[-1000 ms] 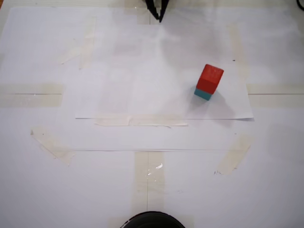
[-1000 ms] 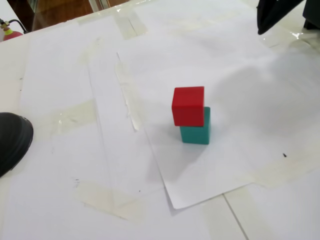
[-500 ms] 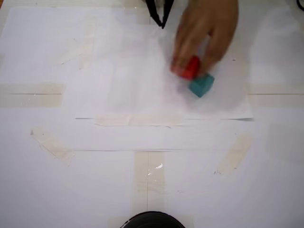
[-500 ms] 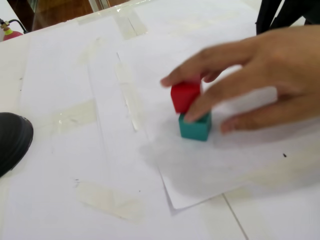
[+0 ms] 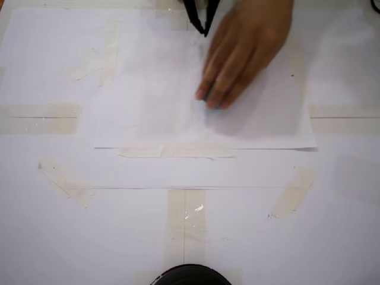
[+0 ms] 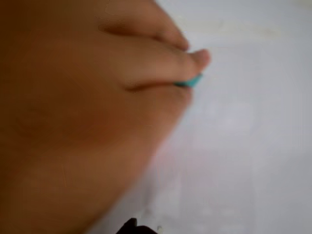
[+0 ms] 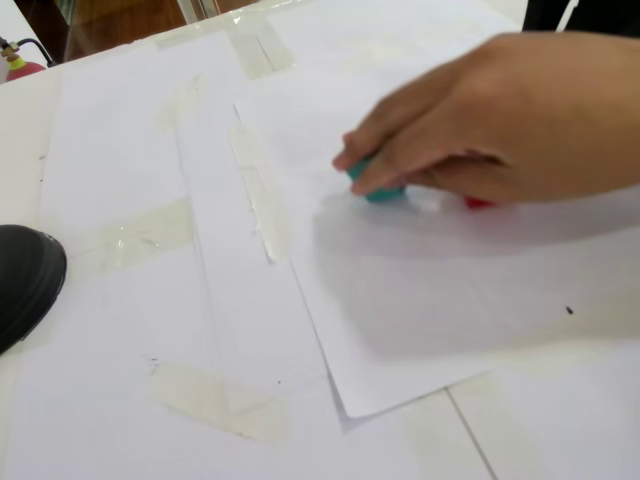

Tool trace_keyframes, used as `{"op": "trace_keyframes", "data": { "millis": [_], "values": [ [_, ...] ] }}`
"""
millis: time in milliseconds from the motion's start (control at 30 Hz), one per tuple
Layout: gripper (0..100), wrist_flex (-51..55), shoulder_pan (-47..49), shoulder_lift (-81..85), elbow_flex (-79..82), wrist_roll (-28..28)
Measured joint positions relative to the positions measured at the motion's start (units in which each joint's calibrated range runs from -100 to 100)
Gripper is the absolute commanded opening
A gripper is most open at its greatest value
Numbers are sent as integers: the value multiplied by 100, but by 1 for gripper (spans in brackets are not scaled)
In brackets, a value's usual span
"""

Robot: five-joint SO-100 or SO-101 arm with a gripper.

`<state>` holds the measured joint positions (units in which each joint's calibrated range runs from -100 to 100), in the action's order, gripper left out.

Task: Put the red cube on the top of the blue cube.

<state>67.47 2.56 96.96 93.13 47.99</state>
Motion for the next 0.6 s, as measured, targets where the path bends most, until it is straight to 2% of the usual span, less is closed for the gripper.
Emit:
{"op": "trace_keyframes", "data": {
  "millis": [600],
  "values": [
    [0, -114, 15, 0, 154, 0]
  ]
}}
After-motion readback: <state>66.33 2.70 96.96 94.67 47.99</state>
